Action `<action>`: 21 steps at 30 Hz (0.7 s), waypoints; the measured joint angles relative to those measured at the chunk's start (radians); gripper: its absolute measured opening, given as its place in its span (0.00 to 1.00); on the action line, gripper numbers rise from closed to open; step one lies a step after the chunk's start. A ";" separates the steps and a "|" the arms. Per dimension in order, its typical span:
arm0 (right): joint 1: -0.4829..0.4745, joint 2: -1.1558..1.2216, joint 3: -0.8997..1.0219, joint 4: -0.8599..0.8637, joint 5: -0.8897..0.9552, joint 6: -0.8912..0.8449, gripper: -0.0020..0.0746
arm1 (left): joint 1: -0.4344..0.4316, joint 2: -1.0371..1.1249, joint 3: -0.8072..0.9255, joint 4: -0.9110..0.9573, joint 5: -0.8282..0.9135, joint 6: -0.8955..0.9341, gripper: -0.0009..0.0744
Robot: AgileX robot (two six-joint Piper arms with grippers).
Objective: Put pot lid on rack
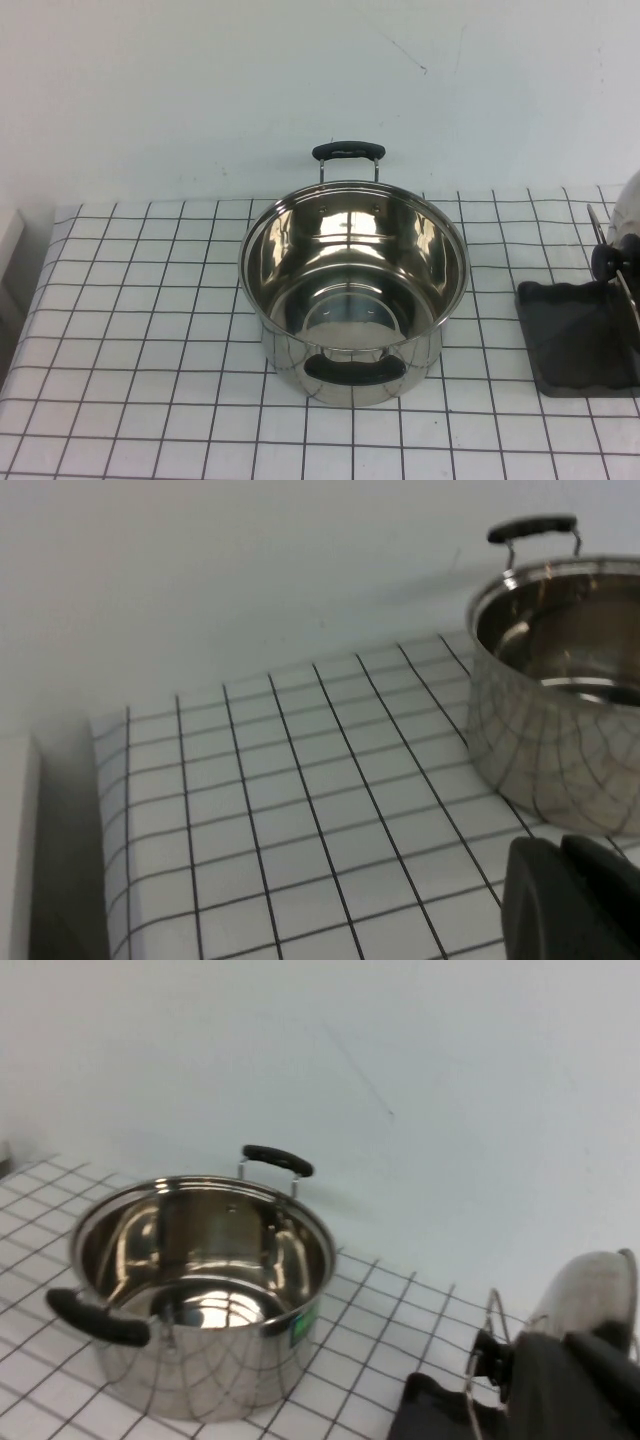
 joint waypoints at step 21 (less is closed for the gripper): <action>0.000 -0.013 0.185 0.198 0.134 -0.184 0.02 | 0.000 -0.002 0.002 -0.126 0.048 0.117 0.01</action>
